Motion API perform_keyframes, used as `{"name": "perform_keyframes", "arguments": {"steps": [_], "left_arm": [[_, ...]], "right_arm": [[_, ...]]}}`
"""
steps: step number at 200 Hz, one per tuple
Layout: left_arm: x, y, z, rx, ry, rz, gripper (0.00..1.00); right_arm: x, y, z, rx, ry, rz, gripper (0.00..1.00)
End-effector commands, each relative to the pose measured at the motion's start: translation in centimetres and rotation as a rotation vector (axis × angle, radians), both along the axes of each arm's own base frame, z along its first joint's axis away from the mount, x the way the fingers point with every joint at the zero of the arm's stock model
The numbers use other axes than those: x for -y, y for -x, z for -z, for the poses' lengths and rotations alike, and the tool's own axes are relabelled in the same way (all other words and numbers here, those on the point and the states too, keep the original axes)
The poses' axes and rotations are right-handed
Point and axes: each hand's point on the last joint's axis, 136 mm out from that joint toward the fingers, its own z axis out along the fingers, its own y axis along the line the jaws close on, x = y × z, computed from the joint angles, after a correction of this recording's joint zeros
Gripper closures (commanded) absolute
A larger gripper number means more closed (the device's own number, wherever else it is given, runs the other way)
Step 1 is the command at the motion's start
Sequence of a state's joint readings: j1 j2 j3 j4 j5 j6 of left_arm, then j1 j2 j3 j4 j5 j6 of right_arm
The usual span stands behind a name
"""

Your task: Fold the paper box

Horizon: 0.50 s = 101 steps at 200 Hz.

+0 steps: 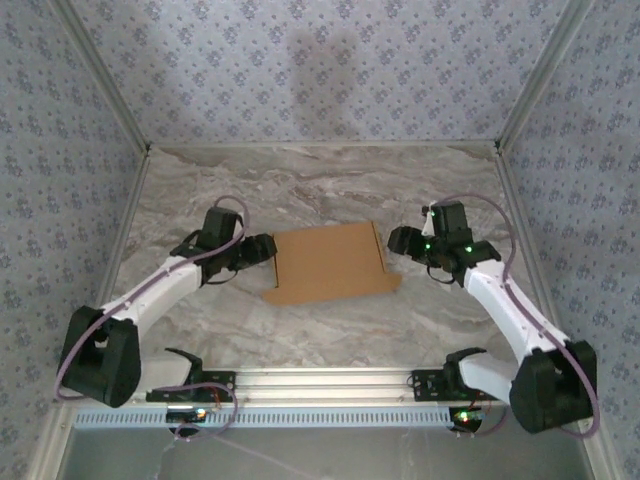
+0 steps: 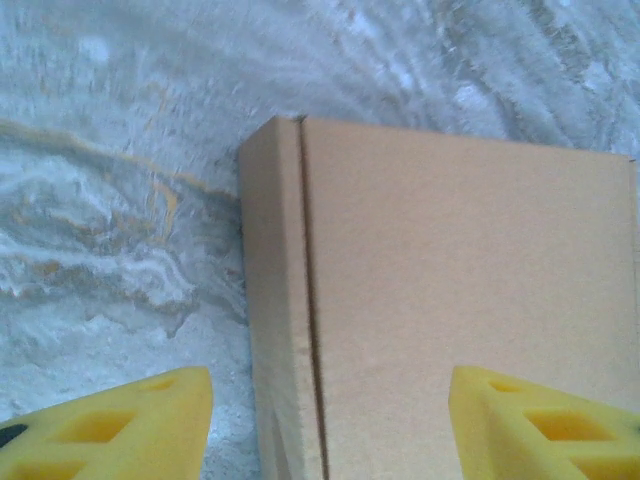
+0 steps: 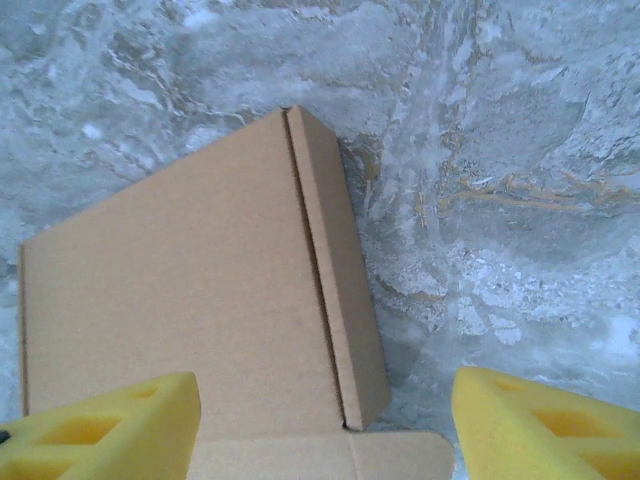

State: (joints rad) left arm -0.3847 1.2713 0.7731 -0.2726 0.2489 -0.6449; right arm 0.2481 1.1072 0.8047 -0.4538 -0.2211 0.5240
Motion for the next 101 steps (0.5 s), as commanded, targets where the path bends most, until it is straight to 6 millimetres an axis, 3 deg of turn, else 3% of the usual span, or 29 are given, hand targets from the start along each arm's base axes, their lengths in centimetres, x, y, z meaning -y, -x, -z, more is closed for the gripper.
{"name": "perform_keyframes", "arguments": {"steps": [1,10,37,72,86,101], "left_arm": [[-0.1,-0.5,-2.1,0.050,-0.119,0.110,0.37],[0.5,-1.2,-3.0,0.074,-0.146,0.155,0.36],[2.1,-4.1,-3.4,0.075,-0.247,0.259,0.37],[5.7,-8.7,-2.2,0.044,-0.220,0.305,0.44],[8.1,-8.8,-1.1,0.001,-0.206,0.387,0.46],[10.2,-7.5,0.2,-0.052,-0.231,0.478,0.48]], "right_arm": [[0.0,3.0,1.1,-0.075,0.013,-0.017,0.32],[-0.7,3.9,1.1,-0.085,-0.032,-0.021,0.33],[-2.9,6.5,1.5,-0.110,-0.162,-0.007,0.36],[-5.0,8.7,1.7,-0.109,-0.248,-0.005,0.42],[-5.0,9.2,2.5,-0.143,-0.240,0.005,0.43],[-5.2,9.8,3.6,-0.191,-0.279,0.025,0.43]]}}
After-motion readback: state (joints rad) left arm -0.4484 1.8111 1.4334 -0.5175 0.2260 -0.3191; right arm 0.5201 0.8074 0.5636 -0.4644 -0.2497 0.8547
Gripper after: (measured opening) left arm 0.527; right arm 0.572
